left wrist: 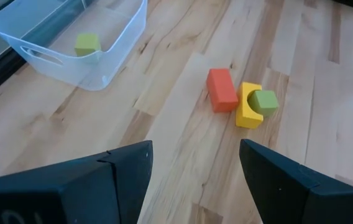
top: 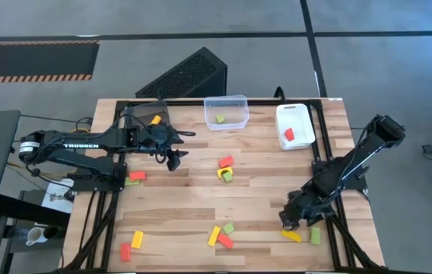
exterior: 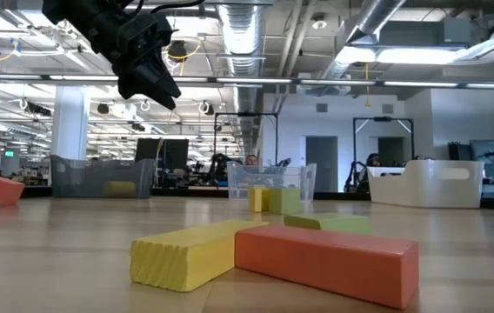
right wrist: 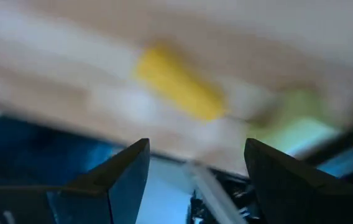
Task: Sort & place blocks by color
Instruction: Put the yellow block into the black bin
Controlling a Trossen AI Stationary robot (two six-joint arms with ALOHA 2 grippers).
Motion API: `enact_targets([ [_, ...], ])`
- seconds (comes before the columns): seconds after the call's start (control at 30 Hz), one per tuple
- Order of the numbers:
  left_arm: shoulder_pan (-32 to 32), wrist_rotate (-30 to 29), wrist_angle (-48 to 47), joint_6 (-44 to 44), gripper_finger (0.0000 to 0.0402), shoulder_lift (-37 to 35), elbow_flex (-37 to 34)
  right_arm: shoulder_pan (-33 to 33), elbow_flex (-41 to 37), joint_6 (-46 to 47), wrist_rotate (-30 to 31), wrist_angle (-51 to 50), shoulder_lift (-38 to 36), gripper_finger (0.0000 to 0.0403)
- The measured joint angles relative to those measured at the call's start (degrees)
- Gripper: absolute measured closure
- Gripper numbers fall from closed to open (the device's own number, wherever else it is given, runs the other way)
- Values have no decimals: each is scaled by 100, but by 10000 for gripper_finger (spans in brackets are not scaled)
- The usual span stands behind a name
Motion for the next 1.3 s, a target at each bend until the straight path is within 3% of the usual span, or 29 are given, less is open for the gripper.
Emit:
enact_targets([
  [0.17, 0, -7, -57, 2, 178, 0, 0, 82, 6, -814, 432, 484, 255, 118],
  [0.47, 2, -37, -74, 66, 178, 0, 0, 74, 89, -1722, 376, 1076, 1330, 118],
  [0.9, 9, -37, -102, 24, 178, 0, 0, 57, 1277, -3293, -180, -343, 2925, 126],
  [1.03, 11, 2, -108, 2, 178, 0, 0, 47, 1732, -3869, -27, -920, 3234, 169],
  [1.23, 11, 2, -105, -42, 178, 0, 0, -19, 2040, -4233, 127, -1258, 3344, 294],
  [1.3, 11, 4, -105, -39, 178, 0, 0, -65, 2070, -4247, 157, -1274, 3299, 316],
])
